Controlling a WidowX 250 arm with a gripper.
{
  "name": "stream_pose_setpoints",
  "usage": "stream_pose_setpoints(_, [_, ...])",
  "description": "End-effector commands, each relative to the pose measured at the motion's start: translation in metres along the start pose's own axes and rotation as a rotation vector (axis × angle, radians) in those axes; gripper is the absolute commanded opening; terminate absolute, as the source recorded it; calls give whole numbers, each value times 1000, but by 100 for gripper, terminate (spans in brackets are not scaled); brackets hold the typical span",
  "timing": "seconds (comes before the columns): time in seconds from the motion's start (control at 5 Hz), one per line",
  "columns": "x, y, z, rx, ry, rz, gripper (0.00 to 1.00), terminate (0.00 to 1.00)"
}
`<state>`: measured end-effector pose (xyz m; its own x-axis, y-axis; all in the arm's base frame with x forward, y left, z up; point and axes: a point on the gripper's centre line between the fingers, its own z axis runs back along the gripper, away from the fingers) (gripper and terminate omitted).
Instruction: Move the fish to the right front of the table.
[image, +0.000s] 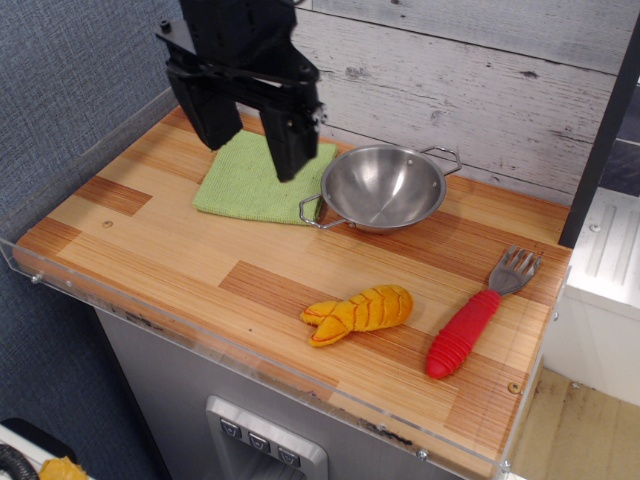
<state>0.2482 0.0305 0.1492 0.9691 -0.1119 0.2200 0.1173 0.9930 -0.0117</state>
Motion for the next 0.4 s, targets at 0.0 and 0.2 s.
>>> stream_pose_setpoints(0.0, [-5,4,7,-4,-14,10,100,0])
stream_pose_setpoints(0.2, [-5,4,7,-4,-14,10,100,100])
